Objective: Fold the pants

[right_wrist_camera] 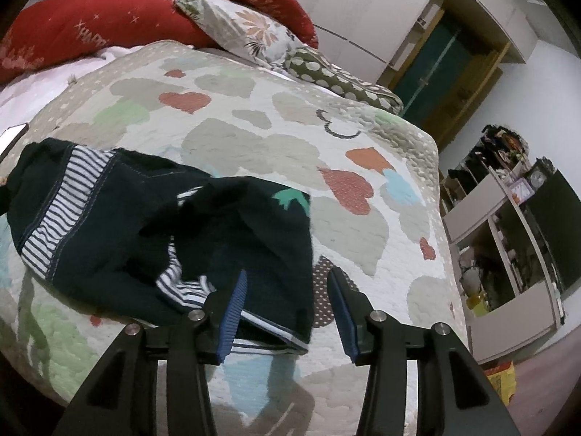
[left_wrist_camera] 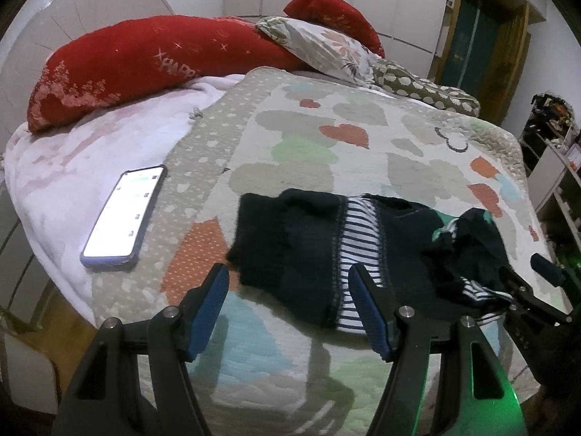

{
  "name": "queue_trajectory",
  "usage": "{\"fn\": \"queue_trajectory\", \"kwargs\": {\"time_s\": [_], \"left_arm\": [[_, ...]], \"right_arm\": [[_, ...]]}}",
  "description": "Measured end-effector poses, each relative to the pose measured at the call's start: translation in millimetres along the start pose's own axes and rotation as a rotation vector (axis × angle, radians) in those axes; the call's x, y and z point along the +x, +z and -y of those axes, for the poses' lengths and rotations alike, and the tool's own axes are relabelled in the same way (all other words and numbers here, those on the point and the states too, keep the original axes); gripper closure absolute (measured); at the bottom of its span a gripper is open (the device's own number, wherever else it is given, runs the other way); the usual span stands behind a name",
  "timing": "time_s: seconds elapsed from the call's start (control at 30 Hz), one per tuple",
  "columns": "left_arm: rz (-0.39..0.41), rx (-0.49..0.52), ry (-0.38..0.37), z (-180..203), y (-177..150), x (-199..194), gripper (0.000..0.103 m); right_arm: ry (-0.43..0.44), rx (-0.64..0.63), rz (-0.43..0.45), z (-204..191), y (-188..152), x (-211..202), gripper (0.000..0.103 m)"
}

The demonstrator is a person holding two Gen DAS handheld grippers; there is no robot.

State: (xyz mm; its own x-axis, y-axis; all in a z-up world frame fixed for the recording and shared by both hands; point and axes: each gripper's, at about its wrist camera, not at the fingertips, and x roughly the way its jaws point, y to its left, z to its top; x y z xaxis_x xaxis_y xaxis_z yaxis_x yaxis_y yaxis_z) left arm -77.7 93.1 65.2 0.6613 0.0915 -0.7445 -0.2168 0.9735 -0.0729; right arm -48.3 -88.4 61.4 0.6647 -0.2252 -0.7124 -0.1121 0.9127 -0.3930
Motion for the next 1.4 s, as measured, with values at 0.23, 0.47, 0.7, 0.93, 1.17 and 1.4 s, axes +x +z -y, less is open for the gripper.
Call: {"fn": "queue_trajectory", "kwargs": {"time_s": [0.23, 0.47, 0.7, 0.93, 1.17, 1.4], "left_arm": [[0.049, 0.032, 0.058, -5, 0, -7, 0.036], [0.032, 0.018, 0.052, -10, -1, -4, 0.036], [-0.008, -0.027, 0.013, -24, -1, 6, 0.036], [-0.128, -0.236, -0.126, -75, -14, 34, 0.036], [-0.111, -0.315, -0.217, -94, -23, 37, 0.04], [-0.075, -0.366, -0.301, -98, -20, 47, 0.036]], "right_arm": [[0.01, -0.038, -0.006, -16, 5, 0, 0.053], [0.009, -0.072, -0.003, -29, 7, -3, 0.053], [0.034, -0.079, -0.015, -33, 11, -4, 0.053], [0.486, -0.022, -0.112, -45, 57, 2, 0.053], [0.684, -0.108, -0.226, -119, 102, 18, 0.052], [0.624, -0.238, -0.301, -187, 134, 31, 0.04]]}}
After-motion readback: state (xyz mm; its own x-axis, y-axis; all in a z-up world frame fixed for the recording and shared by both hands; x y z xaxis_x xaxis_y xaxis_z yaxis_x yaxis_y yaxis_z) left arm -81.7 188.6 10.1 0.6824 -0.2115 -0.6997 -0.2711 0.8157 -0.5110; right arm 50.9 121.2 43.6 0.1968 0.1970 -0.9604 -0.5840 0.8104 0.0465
